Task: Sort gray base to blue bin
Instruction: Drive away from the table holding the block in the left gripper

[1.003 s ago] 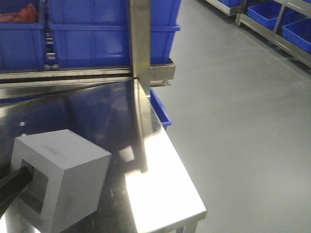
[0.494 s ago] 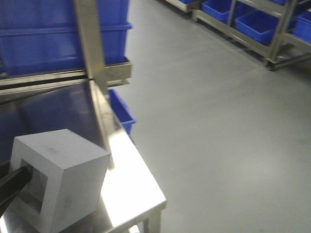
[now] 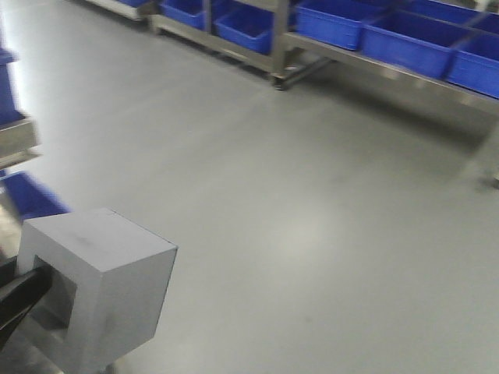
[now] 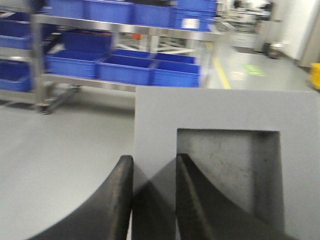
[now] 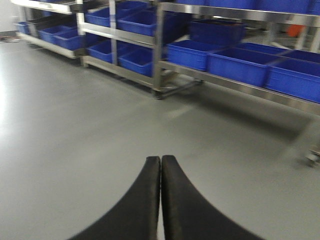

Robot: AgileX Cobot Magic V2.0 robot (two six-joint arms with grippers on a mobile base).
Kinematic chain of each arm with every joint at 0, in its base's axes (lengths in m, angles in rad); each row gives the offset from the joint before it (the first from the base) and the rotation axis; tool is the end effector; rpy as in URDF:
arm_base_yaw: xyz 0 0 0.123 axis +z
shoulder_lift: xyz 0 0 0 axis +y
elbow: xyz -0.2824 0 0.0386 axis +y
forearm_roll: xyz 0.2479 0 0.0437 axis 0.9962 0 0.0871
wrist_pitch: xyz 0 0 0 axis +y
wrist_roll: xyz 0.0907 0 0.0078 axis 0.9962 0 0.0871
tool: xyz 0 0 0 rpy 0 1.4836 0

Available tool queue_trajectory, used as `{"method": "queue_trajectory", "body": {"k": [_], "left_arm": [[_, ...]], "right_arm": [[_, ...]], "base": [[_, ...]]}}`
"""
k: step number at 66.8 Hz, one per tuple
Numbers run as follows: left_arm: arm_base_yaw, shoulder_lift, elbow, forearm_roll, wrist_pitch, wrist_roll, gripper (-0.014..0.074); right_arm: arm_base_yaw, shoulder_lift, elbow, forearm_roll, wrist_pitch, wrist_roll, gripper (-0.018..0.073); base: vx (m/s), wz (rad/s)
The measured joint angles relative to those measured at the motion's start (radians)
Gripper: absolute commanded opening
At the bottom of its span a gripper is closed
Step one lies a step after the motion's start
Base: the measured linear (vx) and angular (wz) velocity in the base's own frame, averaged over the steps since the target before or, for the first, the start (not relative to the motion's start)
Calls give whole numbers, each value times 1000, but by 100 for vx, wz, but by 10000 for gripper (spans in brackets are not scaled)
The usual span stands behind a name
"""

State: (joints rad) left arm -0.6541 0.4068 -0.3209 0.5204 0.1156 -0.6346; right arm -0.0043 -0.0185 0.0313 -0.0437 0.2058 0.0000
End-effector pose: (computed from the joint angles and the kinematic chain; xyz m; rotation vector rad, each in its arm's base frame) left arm 0.0803 -0.0549 0.2834 0.4077 1.6480 -0.5328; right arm 0.0556 -0.0011 0.1849 -0.0261 1.7020 -0.0427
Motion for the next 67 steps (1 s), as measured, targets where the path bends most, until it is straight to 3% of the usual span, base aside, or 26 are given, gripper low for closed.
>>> {"method": "queue_trajectory", "body": {"k": [67], "left_arm": [[0, 0, 0, 0, -1, 0, -7]], "right_arm": [[0, 0, 0, 0, 0, 0, -5]], "base": [[4, -63]]}}
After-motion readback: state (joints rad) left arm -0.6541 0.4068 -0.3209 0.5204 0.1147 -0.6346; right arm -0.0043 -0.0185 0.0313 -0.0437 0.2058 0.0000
